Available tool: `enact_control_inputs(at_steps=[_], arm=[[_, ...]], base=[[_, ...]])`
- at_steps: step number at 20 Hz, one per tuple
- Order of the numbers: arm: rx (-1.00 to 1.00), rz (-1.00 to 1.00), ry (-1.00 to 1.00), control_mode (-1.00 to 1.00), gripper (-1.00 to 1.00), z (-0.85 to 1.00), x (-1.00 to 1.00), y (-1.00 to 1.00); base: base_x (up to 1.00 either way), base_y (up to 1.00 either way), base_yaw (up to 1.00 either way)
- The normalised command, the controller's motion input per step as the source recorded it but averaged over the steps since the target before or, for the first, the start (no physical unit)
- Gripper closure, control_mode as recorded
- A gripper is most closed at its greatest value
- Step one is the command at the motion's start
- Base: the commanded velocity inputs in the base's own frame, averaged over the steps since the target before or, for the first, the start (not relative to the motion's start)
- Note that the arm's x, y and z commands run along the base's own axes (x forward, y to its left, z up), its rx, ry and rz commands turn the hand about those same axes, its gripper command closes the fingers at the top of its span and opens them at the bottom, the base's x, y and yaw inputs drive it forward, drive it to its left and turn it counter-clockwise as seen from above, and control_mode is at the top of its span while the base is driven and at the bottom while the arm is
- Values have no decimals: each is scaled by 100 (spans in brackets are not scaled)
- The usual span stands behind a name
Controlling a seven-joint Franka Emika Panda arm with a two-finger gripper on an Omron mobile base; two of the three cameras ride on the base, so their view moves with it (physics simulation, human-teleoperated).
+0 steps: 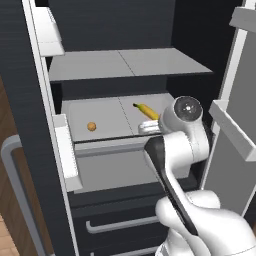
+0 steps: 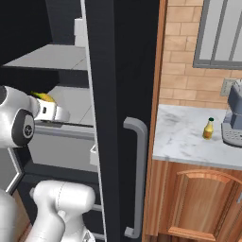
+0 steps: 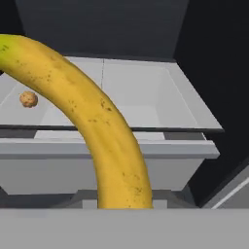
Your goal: Place the mustard and mustard from the counter to the top shelf of the fridge. If the existing items in the fridge are on the top shelf, move them to other shelves.
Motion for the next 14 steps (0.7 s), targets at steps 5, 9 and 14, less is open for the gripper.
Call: enact_control_inputs(at_steps=[5,9,14], arm=[[0,0,-1,-100,100,-3,39,23],[0,-2,0,-100,100,0,63,25],[-4,-1,2,-100,100,-1,75,27]], base=[[0,0,0],[0,0,0],[0,0,0]])
